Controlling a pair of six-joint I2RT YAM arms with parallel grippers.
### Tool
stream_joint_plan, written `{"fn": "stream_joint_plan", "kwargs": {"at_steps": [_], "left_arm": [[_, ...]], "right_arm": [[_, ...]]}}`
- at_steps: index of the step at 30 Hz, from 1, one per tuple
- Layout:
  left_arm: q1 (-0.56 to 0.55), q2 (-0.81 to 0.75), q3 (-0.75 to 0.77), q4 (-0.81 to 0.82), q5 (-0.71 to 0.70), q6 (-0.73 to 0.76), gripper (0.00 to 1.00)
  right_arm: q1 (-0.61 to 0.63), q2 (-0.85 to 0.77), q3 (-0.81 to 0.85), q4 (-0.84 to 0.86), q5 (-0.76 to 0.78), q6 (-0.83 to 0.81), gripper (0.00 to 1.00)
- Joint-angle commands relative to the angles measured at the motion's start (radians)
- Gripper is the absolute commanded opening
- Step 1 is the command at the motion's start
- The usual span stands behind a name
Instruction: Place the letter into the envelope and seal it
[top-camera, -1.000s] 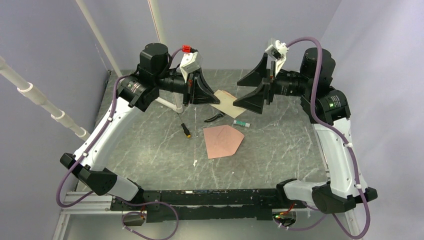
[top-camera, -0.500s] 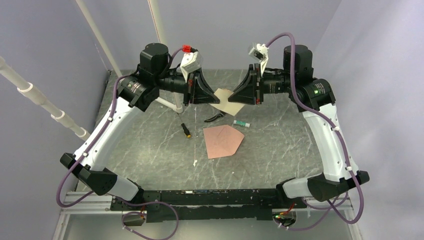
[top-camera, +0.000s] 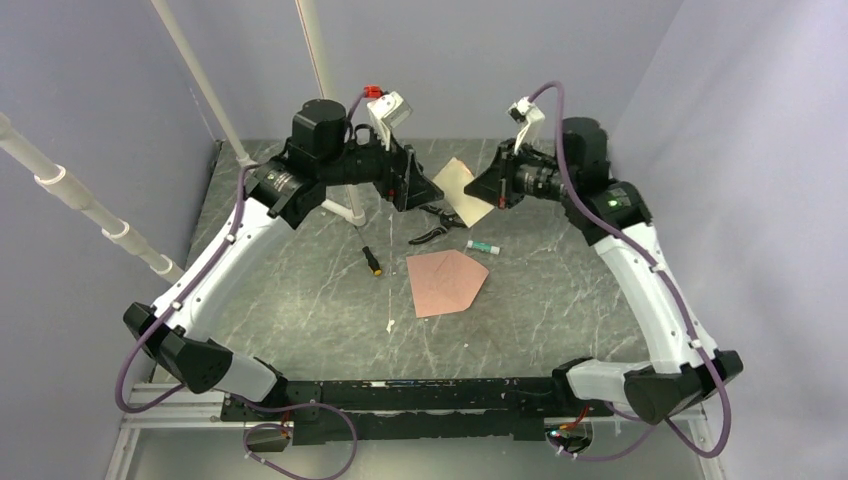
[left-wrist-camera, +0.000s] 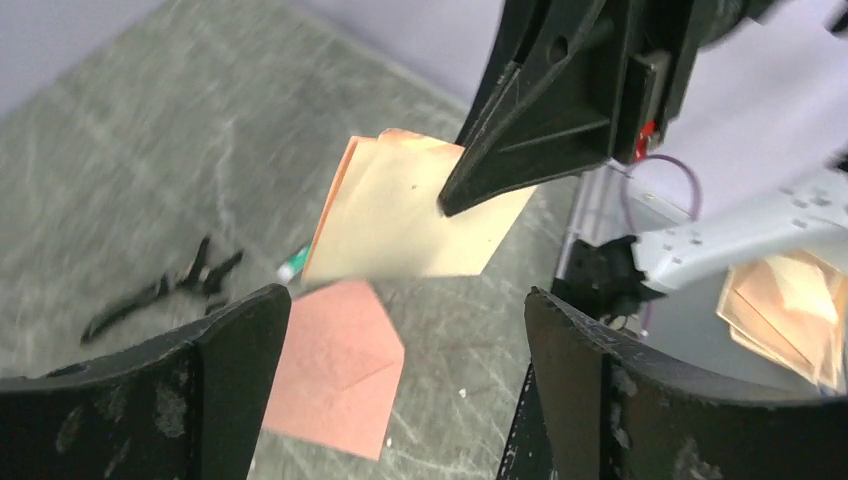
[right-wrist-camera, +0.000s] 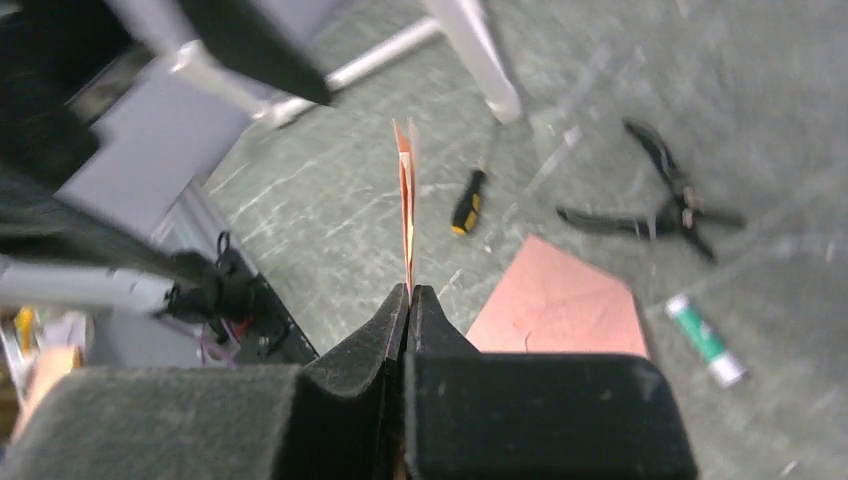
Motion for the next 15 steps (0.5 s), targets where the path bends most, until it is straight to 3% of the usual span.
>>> {"fn": "stream_joint_plan", "kwargs": {"at_steps": [1,7,11,15], "left_arm": [[0.012,0.008,-0.065,-0.096,-0.321,-0.176,0.93],[0.025,0.086,-0.203,-0.218,-0.393,-0.312,0.89],[0.026,0.155,-0.311,-0.175,-0.344,-0.437,0.79],[0.027,0.270,-0.307,-0.227,-0.353,-0.493,0.71]], "right_arm": [[-0.001,0.002,-0.239,0.157,0.340,0.318,0.00],[0.001,0.012,-0.622,0.427,0.361,0.603,0.00],[0.003,0.052,-0.722,0.501,0.412,0.646,0.00],[0.009,0.064,-0.826,0.617,0.470,0.659,0.00]]}}
